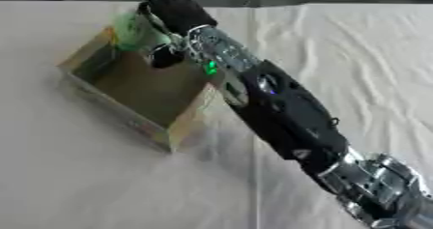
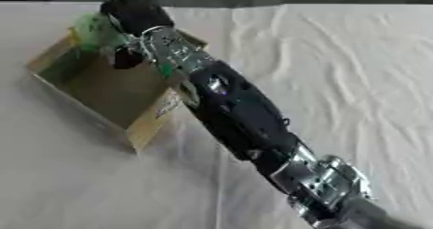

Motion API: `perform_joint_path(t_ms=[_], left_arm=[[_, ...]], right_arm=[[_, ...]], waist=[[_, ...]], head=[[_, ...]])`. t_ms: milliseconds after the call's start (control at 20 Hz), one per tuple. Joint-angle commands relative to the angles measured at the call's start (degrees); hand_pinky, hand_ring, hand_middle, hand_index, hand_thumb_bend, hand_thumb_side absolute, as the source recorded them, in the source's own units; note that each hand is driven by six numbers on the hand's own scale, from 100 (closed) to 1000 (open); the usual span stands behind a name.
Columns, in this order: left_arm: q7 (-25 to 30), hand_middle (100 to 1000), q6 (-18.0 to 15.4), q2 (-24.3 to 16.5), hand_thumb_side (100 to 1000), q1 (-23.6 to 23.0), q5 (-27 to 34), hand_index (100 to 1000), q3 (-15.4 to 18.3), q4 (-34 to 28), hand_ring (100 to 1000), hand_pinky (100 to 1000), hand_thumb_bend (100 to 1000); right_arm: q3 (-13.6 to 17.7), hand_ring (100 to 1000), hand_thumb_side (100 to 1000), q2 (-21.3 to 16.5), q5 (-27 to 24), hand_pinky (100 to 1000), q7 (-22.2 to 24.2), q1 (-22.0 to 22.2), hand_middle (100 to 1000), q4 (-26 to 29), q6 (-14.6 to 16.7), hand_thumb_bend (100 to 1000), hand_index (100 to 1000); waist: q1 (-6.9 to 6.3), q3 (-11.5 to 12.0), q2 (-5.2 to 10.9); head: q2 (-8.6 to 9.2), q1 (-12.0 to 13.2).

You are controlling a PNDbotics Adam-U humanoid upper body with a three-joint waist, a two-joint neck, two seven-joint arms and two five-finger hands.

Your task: Pick up objects on the table and place them in the box.

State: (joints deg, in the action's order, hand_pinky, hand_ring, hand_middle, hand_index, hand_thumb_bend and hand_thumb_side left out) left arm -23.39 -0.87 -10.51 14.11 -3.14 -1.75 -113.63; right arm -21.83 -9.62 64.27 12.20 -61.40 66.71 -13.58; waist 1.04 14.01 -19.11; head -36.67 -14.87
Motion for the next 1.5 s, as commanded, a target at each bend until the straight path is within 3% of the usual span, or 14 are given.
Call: perform_joint_path(t_ms=[50, 250, 400, 450, 650, 900, 1000, 1150, 1250, 1500], left_arm=[[0.13, 681, -0.04, -0.26, 722, 0.45, 0.07, 792, -0.03, -0.97, 568, 304, 100], [0.15, 681, 0.01, -0.23, 720, 0.46, 0.08, 792, -0.03, -0.97, 568, 303, 100], [0.14, 681, 0.06, -0.19, 720, 0.41, 0.08, 792, -0.03, -0.97, 568, 304, 100], [0.15, 681, 0.07, -0.18, 720, 0.41, 0.09, 792, -0.04, -0.97, 568, 303, 100], [0.21, 681, 0.1, -0.15, 719, 0.46, 0.09, 792, -0.06, -0.97, 568, 304, 100], [0.27, 681, 0.13, -0.11, 719, 0.43, 0.14, 791, -0.1, -0.97, 568, 304, 100], [0.27, 681, 0.11, -0.1, 719, 0.48, 0.14, 791, -0.09, -0.97, 568, 304, 100], [0.28, 681, 0.11, -0.08, 720, 0.46, 0.16, 791, -0.11, -0.97, 568, 304, 100], [0.31, 681, 0.14, -0.05, 720, 0.41, 0.16, 791, -0.12, -0.97, 568, 304, 100], [0.34, 681, 0.17, -0.12, 719, 0.38, 0.1, 791, -0.1, -0.97, 569, 304, 100]], right_arm=[[0.81, 748, 243, 0.42, 1.73, 752, -0.8, -0.97, 589, -1.31, -0.96, 100, 670], [0.45, 770, 301, 0.8, 2.94, 758, 2.14, -0.89, 648, -3.08, -0.35, 100, 712], [0.2, 802, 349, 1.07, 2.84, 779, 7.24, -0.94, 724, -3.62, 1.99, 100, 775], [0.18, 830, 404, 1.16, 2.55, 797, 9.19, -0.99, 774, -3.62, 2.92, 100, 813], [0.37, 871, 484, 1.27, 2.56, 830, 15.39, -1.3, 832, -3.25, 5.4, 100, 851], [0.91, 900, 597, 1.39, 4.67, 854, 19.73, -1.78, 881, -3.54, 5.67, 131, 906], [1.15, 907, 618, 1.38, 5.77, 866, 20.18, -1.86, 887, -3.6, 5.06, 221, 908], [1.53, 916, 692, 1.28, 6.77, 879, 19.52, -1.87, 902, -3.63, 3.91, 494, 941], [1.81, 923, 714, 1.01, 6.98, 884, 18.33, -1.94, 914, -3.25, 3.0, 621, 966], [2.59, 930, 779, -0.88, 5.59, 890, 17.28, -2.4, 922, -0.6, 2.25, 706, 981]], waist=[[-0.22, 0.11, 0.92], [-0.23, 0.15, 0.86], [-0.24, 0.21, 0.83], [-0.23, 0.24, 0.82], [-0.17, 0.34, 0.82], [-0.07, 0.53, 0.78], [-0.07, 0.58, 0.76], [-0.07, 0.58, 0.76], [-0.05, 0.52, 0.77], [0.04, 0.2, 0.86]], head=[[-0.06, -0.19], [-0.18, -0.29], [-0.2, -0.43], [-0.19, -0.46], [-0.17, -0.58], [-0.18, -0.75], [-0.23, -0.72], [-0.28, -0.71], [-0.35, -0.68], [-0.63, -0.29]])
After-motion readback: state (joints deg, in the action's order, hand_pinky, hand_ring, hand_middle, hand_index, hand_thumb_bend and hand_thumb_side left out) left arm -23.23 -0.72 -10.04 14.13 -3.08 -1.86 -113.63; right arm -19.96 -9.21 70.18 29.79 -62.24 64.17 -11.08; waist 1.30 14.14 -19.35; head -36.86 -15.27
